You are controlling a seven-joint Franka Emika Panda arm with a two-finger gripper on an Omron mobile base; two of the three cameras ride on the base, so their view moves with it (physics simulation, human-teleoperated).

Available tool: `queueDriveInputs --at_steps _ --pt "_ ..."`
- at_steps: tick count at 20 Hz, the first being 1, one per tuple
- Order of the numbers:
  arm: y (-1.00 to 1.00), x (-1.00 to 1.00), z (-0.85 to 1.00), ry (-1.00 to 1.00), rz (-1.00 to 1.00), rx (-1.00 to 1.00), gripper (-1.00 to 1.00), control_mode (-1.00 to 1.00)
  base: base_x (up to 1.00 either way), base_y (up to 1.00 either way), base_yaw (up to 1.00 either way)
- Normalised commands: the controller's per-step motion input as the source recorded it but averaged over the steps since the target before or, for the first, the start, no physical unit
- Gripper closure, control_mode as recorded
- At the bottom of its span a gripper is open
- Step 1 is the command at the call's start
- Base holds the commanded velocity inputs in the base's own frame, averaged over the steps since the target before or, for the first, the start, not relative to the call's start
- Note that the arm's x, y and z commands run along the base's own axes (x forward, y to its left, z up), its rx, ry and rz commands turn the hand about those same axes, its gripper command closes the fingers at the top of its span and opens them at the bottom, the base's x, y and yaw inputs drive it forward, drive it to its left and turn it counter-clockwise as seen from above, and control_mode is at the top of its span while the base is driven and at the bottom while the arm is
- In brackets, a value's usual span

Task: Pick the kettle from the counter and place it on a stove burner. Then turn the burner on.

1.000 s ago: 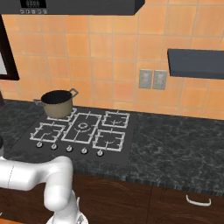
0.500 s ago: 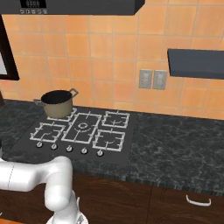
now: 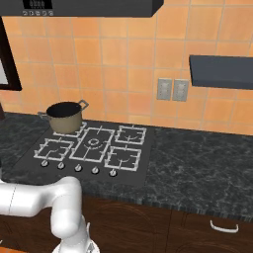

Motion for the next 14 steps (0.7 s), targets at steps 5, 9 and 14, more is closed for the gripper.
queueDriveInputs --at_steps 5,9,14 --pt "0.0 0.0 0.0 0.05 0.0 0.01 1.0 -1.0 0.0 0.0 0.0" --pt "-0.02 -0.03 0.06 0.01 0.0 0.0 1.0 -1.0 0.0 0.0 0.0" --pt "-0.44 -0.55 0.76 -0.05 0.0 0.0 1.0 -1.0 0.0 0.0 0.0"
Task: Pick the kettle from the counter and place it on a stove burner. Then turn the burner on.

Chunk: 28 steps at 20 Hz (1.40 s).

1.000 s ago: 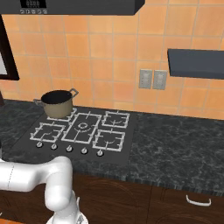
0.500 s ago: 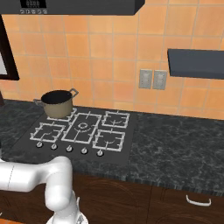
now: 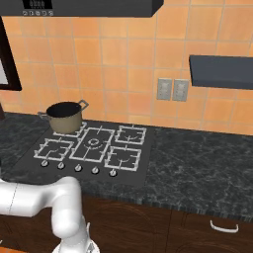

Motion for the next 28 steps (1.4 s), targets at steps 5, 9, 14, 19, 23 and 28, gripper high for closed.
queueDriveInputs --at_steps 5,9,14,19,23,28 --pt "-0.85 -0.54 0.82 -0.06 0.0 0.01 1.0 -1.0 0.0 0.0 0.0" --pt "-1.0 -0.26 0.57 -0.04 -0.02 0.0 1.0 -1.0 0.0 0.0 0.0" --pt "-1.0 -0.04 0.37 -0.04 -0.03 0.0 1.0 -1.0 0.0 0.0 0.0" --pt "-1.0 0.05 0.04 -0.01 0.0 0.0 1.0 -1.0 0.0 0.0 0.0" --pt "-1.0 0.0 0.0 -0.02 -0.01 0.01 1.0 -1.0 0.0 0.0 0.0" --pt "-1.0 0.0 0.0 0.0 -0.01 0.0 1.0 -1.0 0.0 0.0 0.0"
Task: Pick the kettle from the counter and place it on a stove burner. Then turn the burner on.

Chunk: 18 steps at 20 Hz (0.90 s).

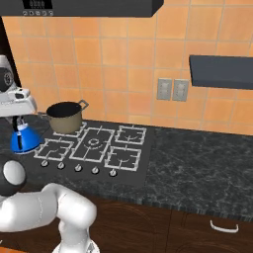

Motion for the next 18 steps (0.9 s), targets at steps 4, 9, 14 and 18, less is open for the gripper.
queueDriveInputs --at_steps 4,9,14,18 --pt "-1.0 0.01 0.03 0.0 0.0 0.02 1.0 -1.0 0.0 0.0 0.0" --pt "-1.0 0.3 0.07 0.0 0.0 0.01 1.0 -1.0 0.0 0.0 0.0" --pt "-1.0 0.44 0.12 -0.04 0.0 0.04 1.0 -1.0 0.0 0.0 0.0" --pt "-1.0 0.5 -0.04 0.0 0.0 0.04 1.0 -1.0 0.0 0.0 0.0"
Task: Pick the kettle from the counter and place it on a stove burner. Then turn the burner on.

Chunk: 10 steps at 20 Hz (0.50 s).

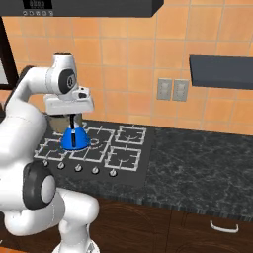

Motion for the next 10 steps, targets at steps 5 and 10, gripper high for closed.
queueDriveInputs --at_steps 5,10 --pt "-1.0 0.56 -0.12 0.05 0.0 0.0 1.0 -1.0 0.0 0.0 0.0" --pt "-0.8 0.79 -0.19 0.07 0.0 0.0 1.0 -1.0 0.0 0.0 0.0"
